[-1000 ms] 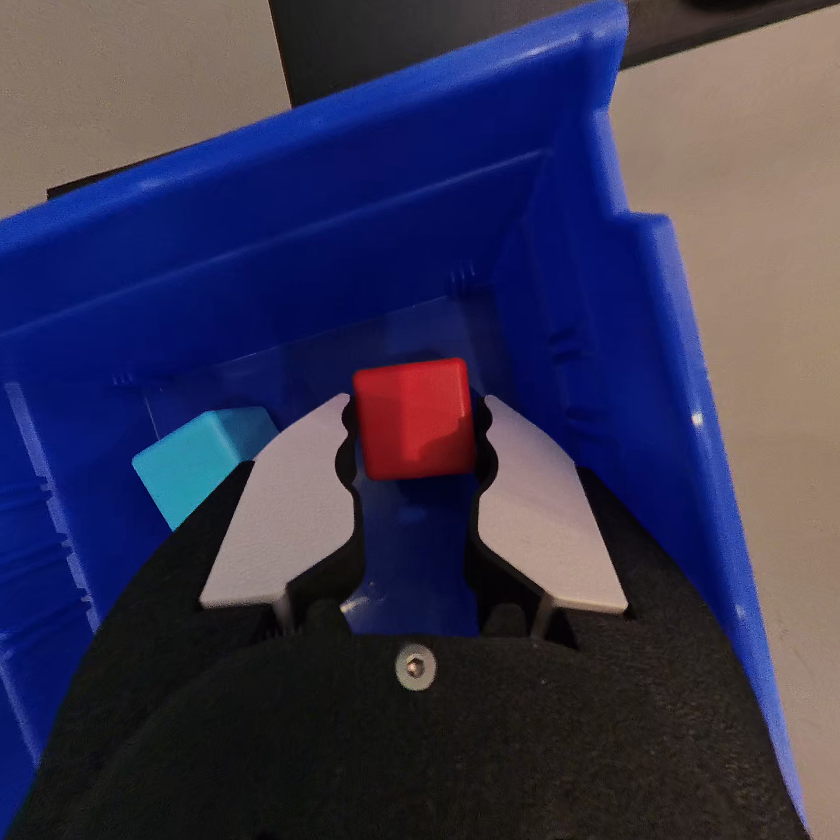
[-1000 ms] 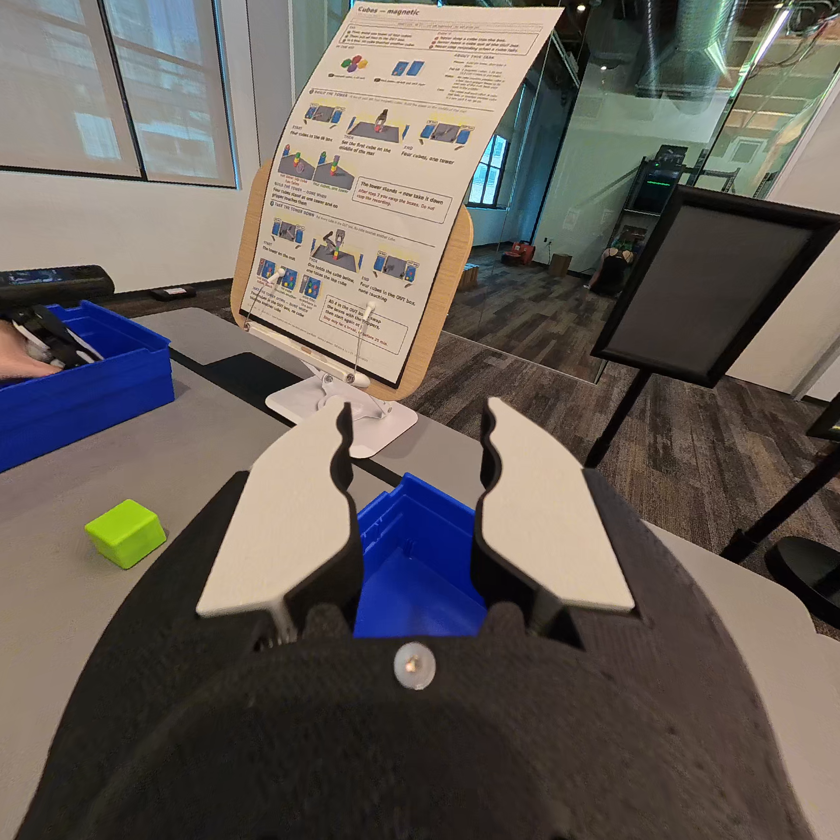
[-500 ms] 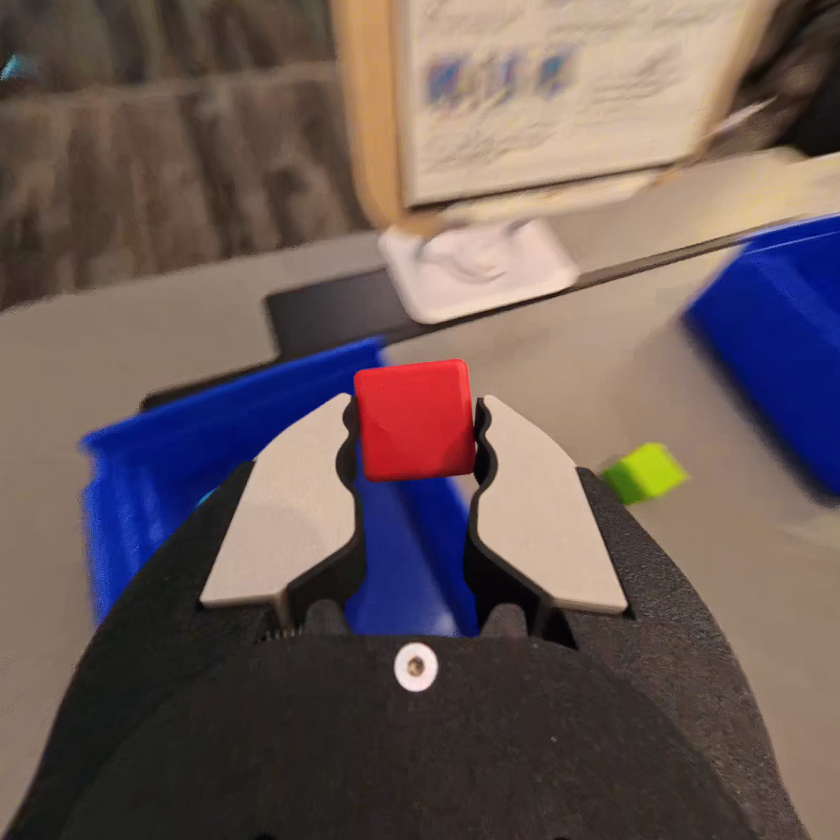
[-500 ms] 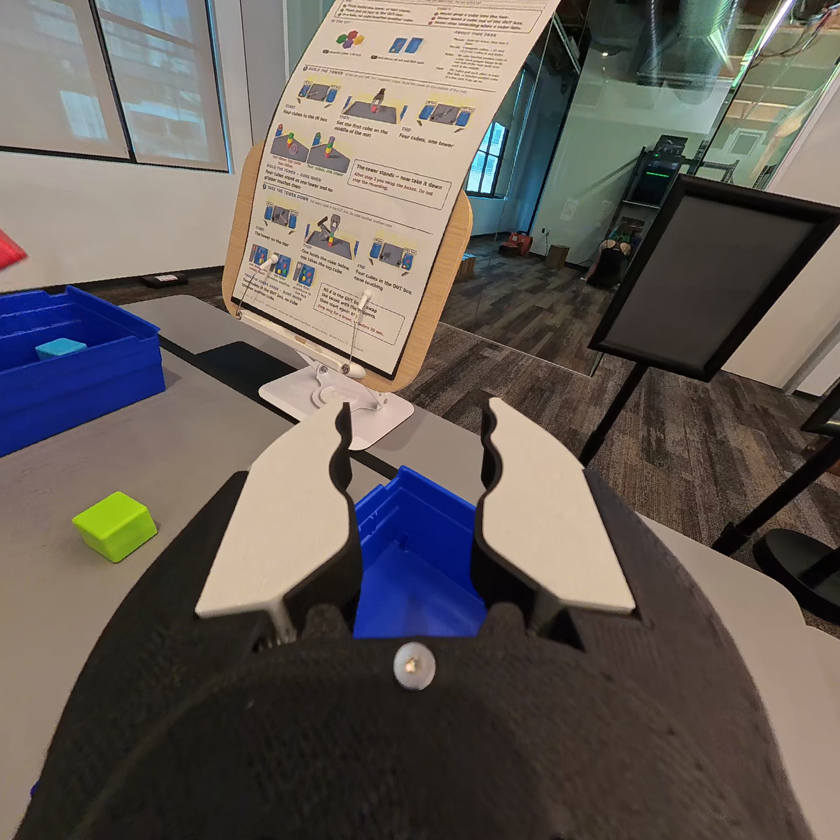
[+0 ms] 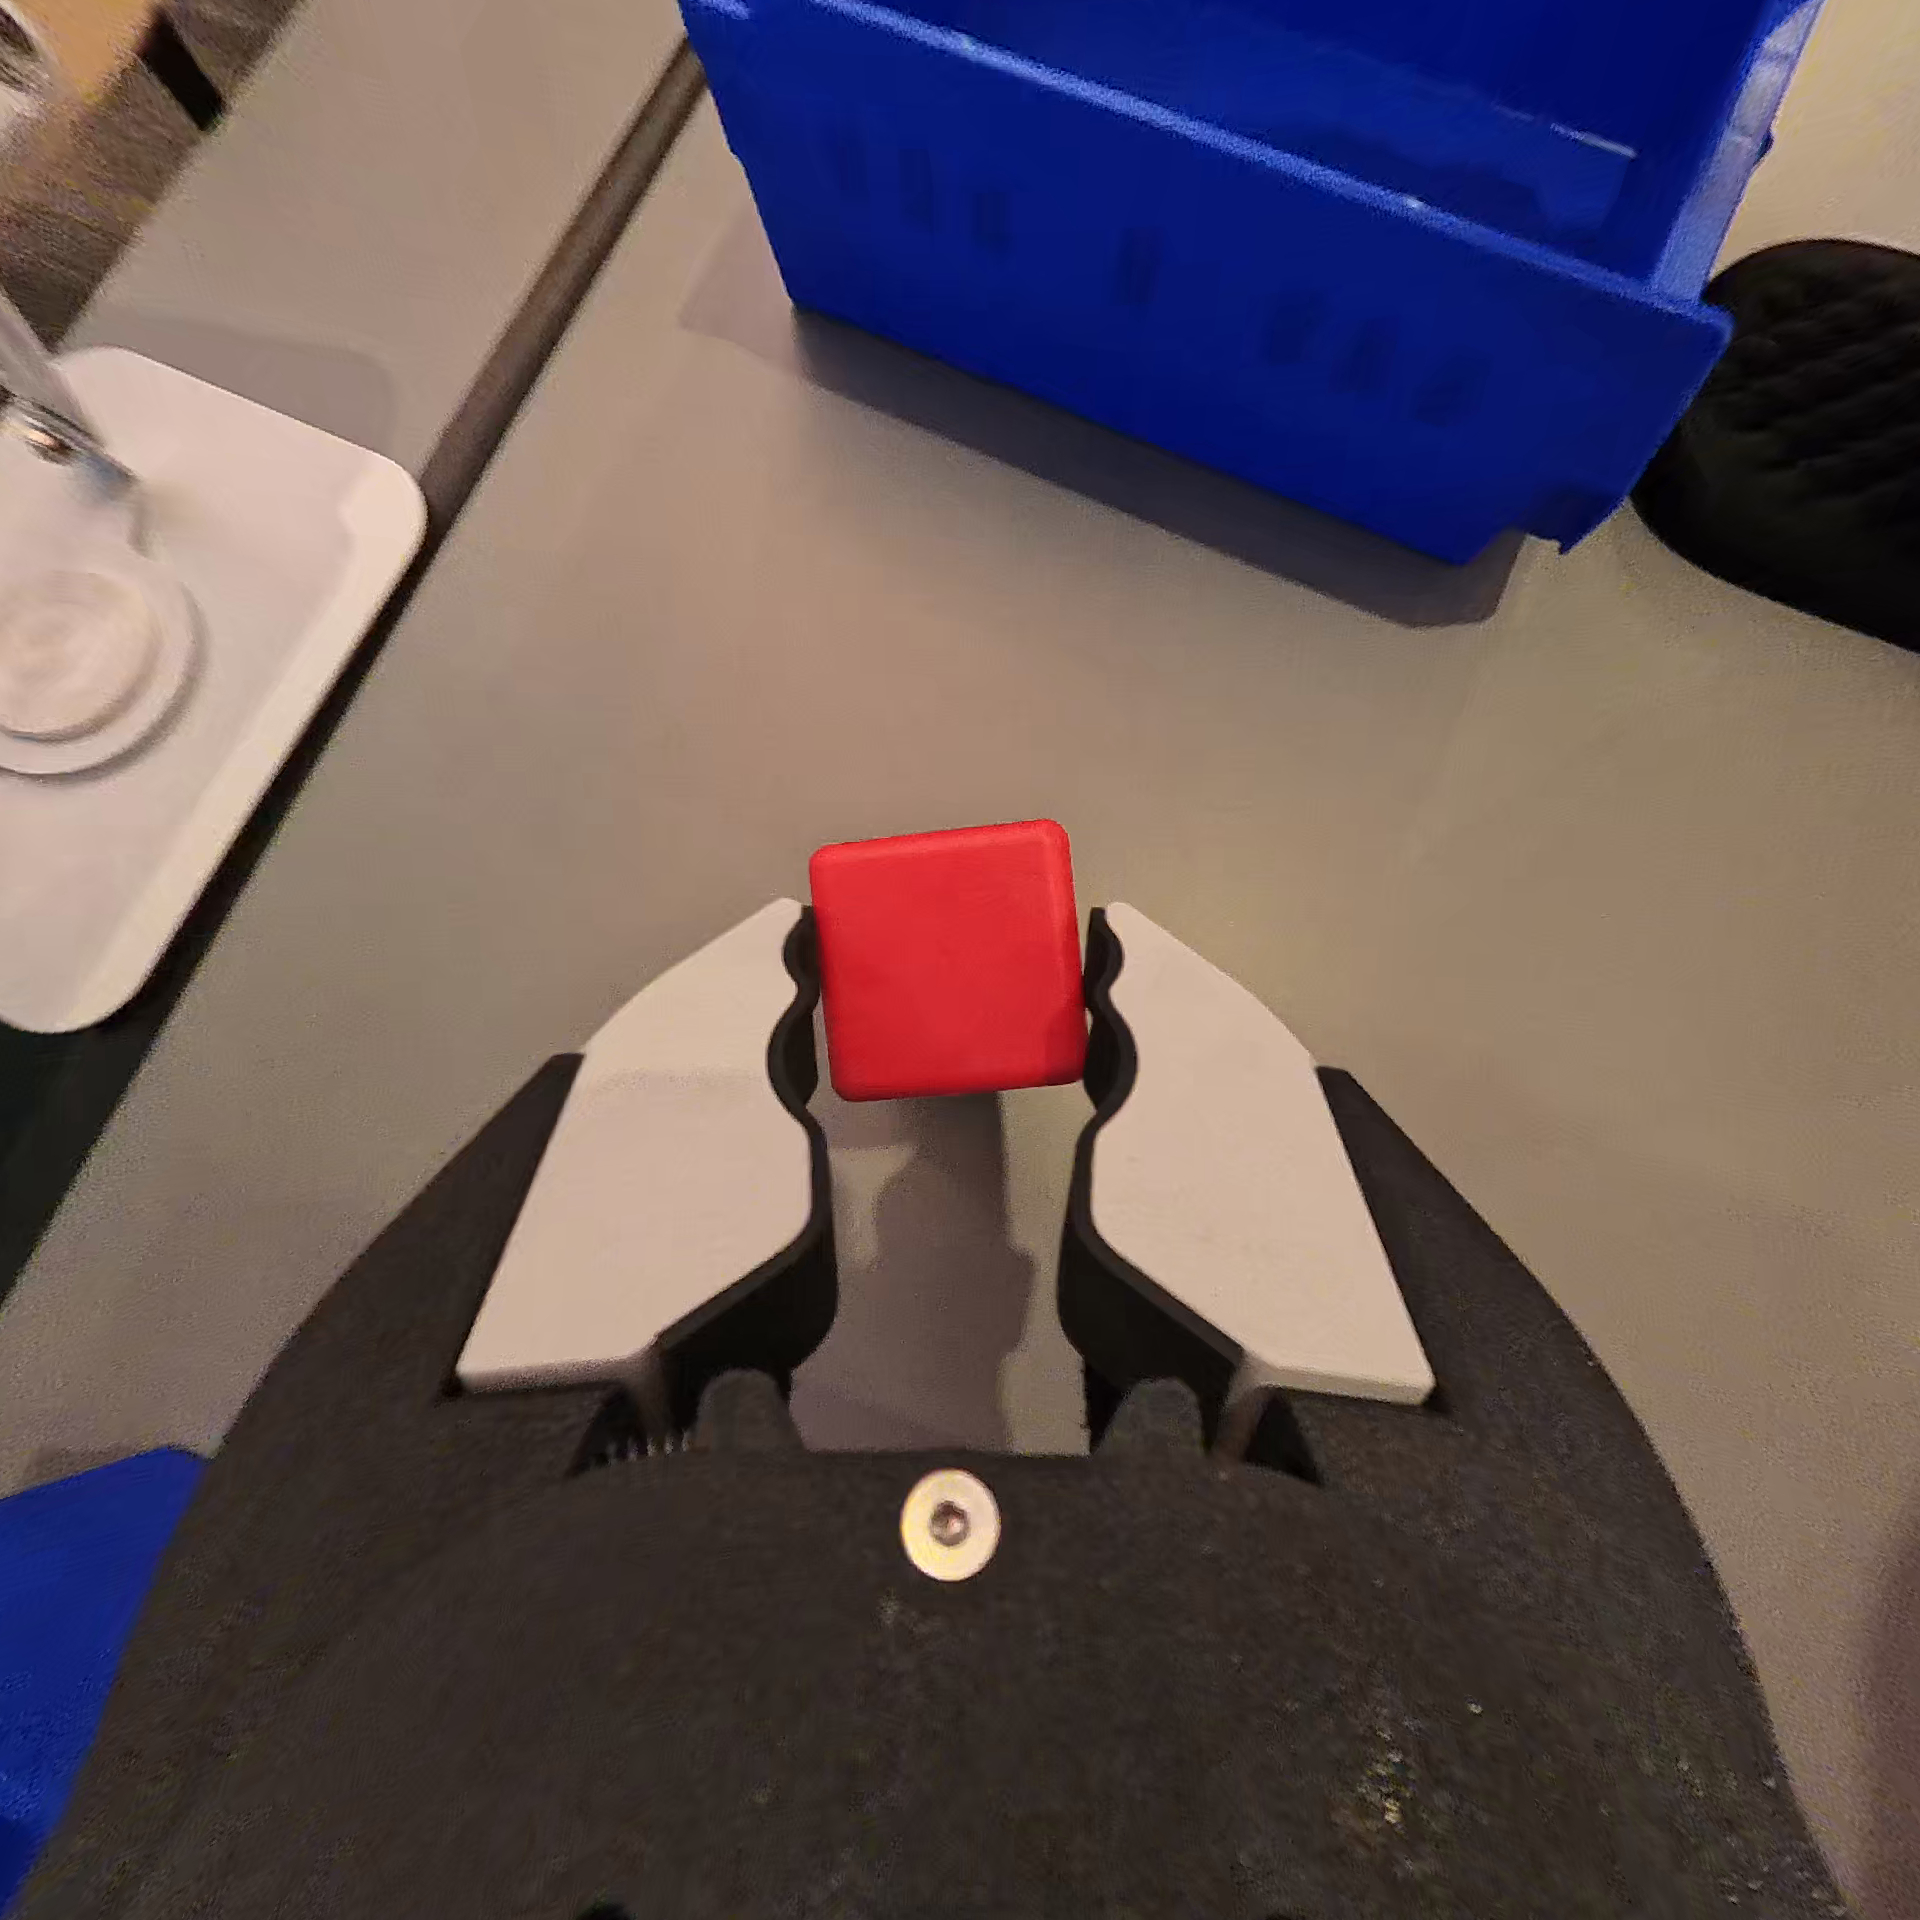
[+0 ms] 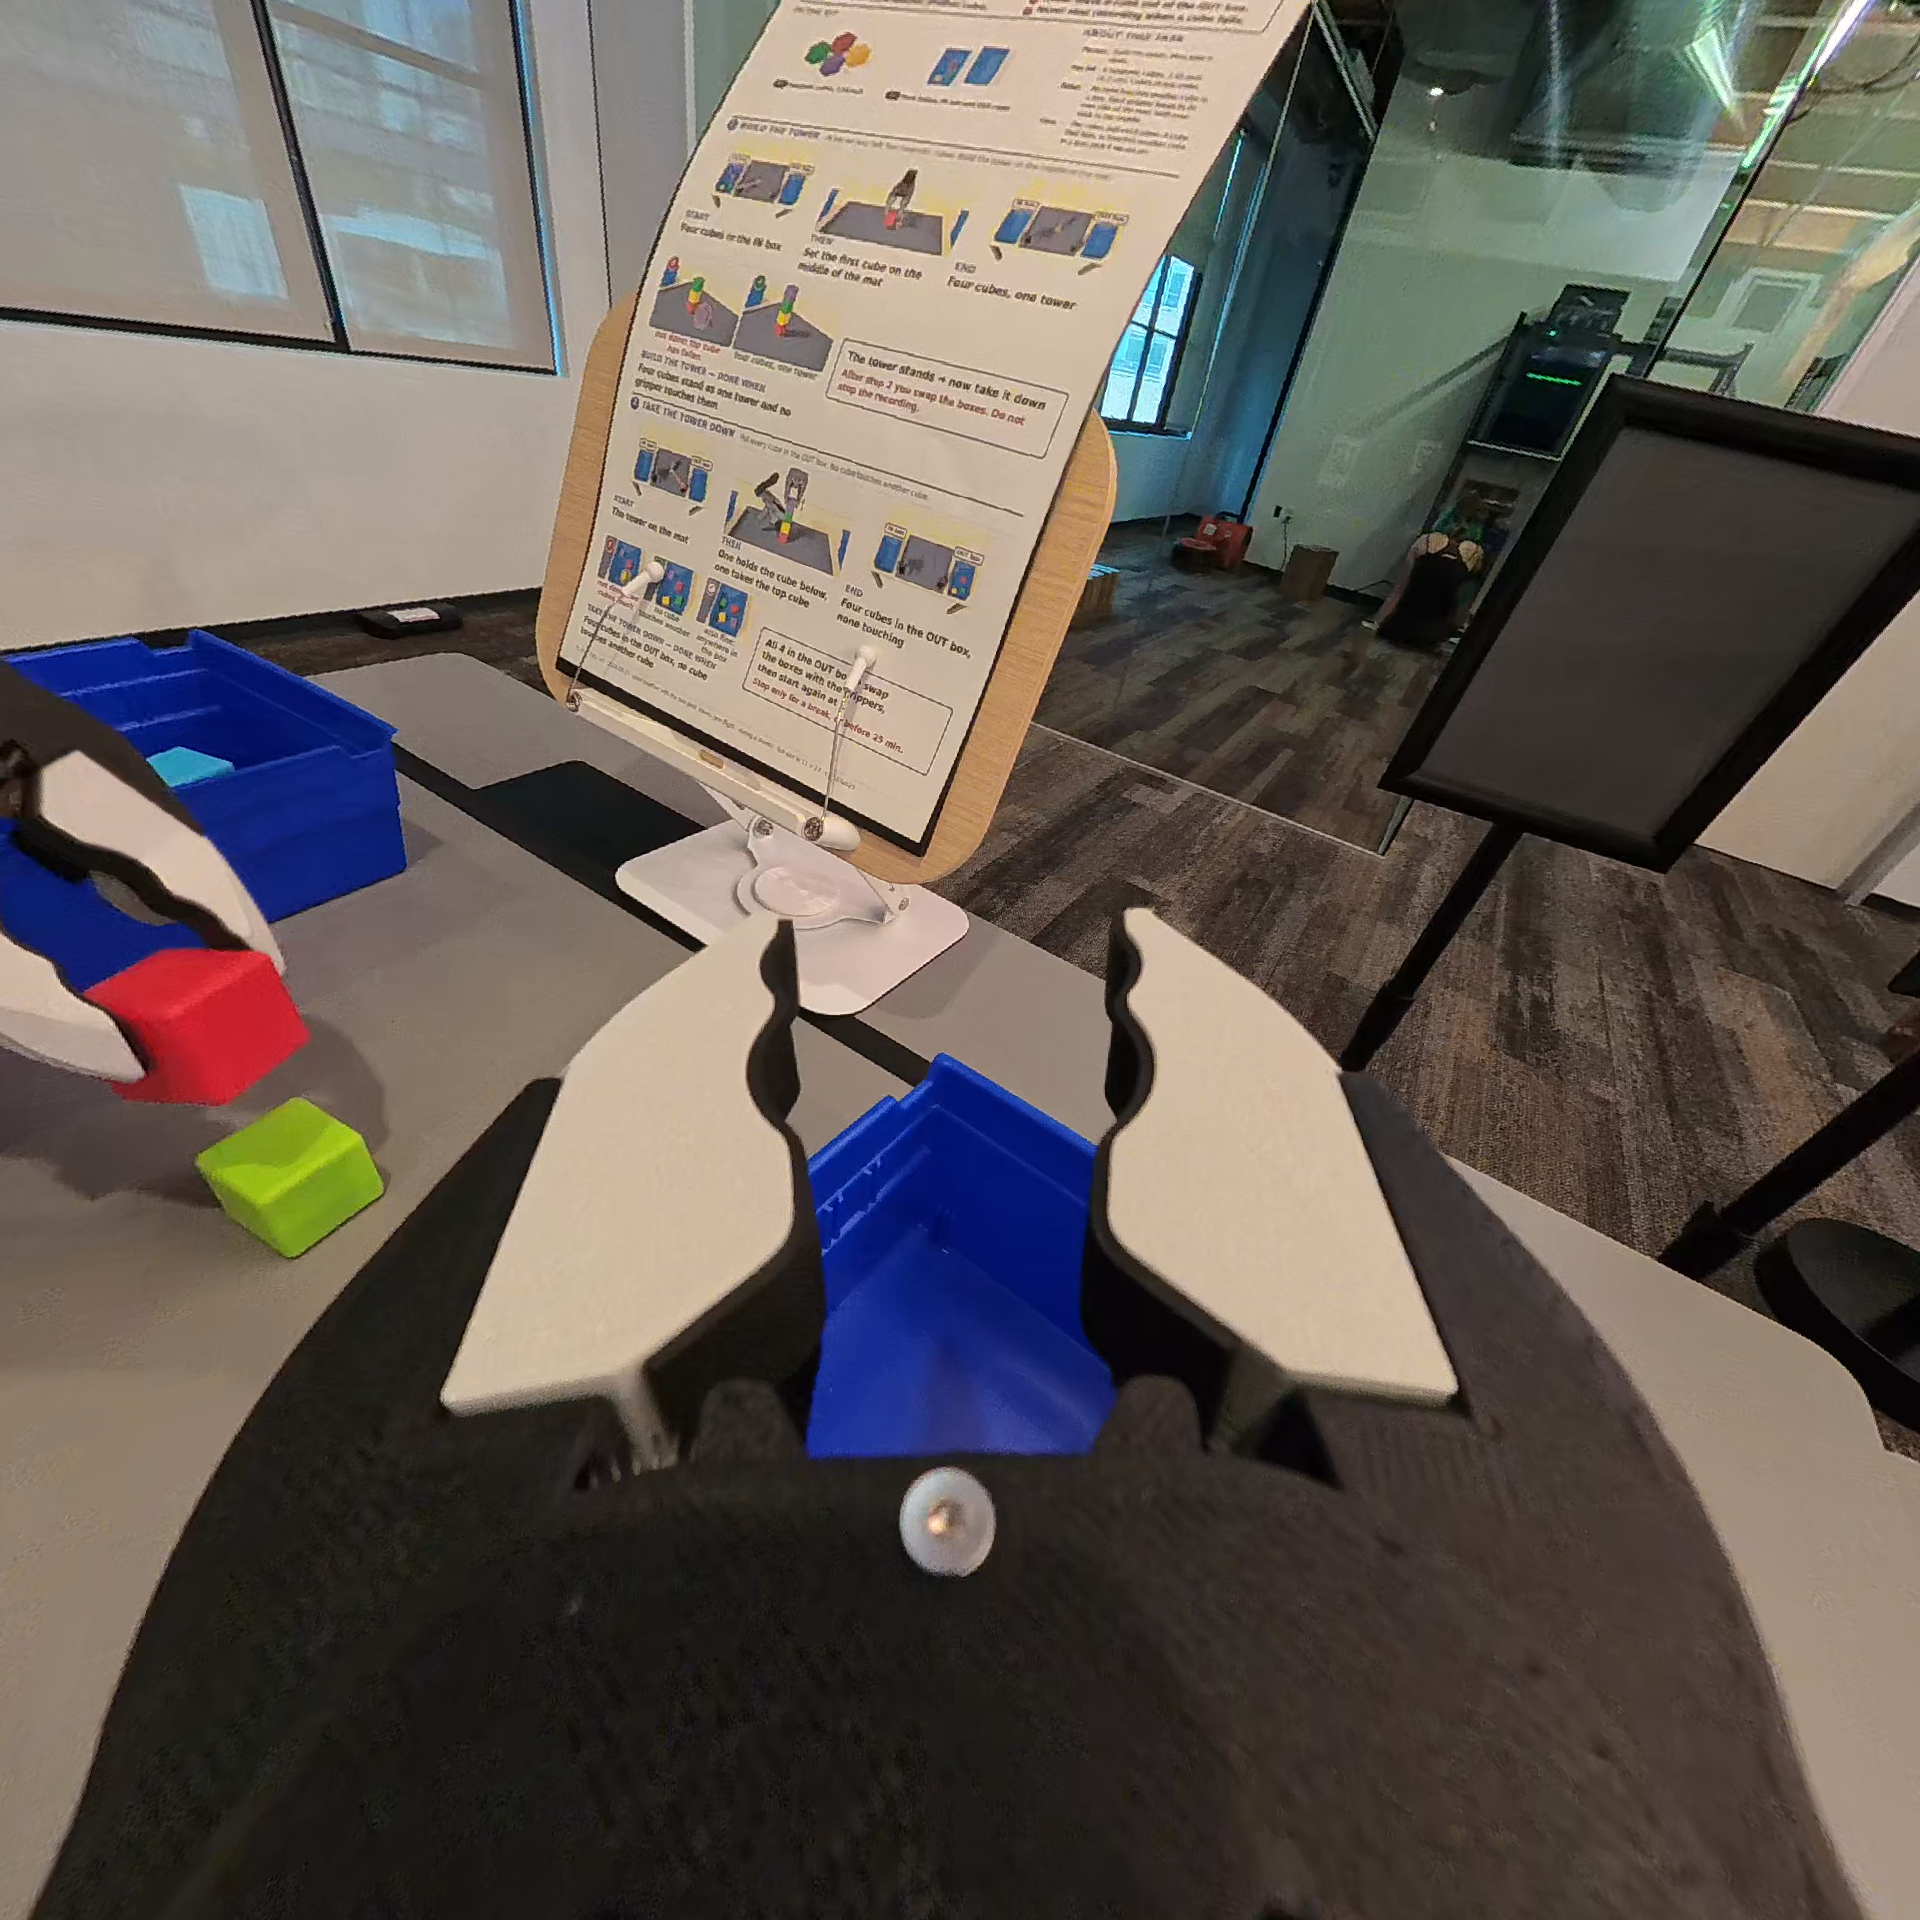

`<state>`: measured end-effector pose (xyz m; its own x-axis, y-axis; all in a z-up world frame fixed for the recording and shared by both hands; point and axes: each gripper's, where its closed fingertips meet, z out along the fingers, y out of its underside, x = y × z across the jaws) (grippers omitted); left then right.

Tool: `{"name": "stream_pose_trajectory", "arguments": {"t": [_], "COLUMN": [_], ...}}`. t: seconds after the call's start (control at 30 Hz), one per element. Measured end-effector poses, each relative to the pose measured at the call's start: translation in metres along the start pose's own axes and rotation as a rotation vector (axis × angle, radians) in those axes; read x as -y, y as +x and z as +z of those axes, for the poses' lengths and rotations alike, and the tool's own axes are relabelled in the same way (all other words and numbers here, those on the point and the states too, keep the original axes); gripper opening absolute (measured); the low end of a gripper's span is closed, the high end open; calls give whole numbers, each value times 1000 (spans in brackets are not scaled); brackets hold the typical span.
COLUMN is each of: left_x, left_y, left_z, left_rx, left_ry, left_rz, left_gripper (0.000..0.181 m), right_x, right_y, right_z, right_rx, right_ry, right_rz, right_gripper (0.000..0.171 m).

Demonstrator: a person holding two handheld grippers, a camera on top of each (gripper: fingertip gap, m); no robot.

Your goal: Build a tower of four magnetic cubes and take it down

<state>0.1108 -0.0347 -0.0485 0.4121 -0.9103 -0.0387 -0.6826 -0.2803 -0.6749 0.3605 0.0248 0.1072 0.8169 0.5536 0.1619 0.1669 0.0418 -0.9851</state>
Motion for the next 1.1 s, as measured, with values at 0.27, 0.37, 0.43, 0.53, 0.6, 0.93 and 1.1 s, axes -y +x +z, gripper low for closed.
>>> {"name": "stream_pose_trajectory", "arguments": {"t": [0.27, 0.37, 0.43, 0.53, 0.6, 0.93, 1.1], "left_x": [-17, -20, -23, -22, -21, -28, -3], "left_y": [3, 4, 1, 1, 2, 3, 5], "left_z": [21, 27, 30, 30, 31, 40, 20], "left_rx": [-4, -29, -27, -71, -100, -88, -115], "left_ry": [-102, -114, -121, -99, -84, -127, 12], "left_rz": [121, 149, 173, 176, 162, 230, 115], "left_gripper": [48, 48, 48, 48, 48, 49, 44], "right_x": [-6, -9, -12, -15, -16, -22, -23], "right_y": [-1, -3, -5, -7, -7, -11, -11], "right_z": [3, 6, 8, 11, 12, 17, 17], "right_rx": [16, 24, 31, 36, 38, 51, 55], "right_ry": [-28, -43, -55, -70, -78, -106, -106], "right_rz": [9, 6, 4, 0, -4, -8, -6], "right_gripper": [59, 60, 60, 61, 61, 62, 63]}}
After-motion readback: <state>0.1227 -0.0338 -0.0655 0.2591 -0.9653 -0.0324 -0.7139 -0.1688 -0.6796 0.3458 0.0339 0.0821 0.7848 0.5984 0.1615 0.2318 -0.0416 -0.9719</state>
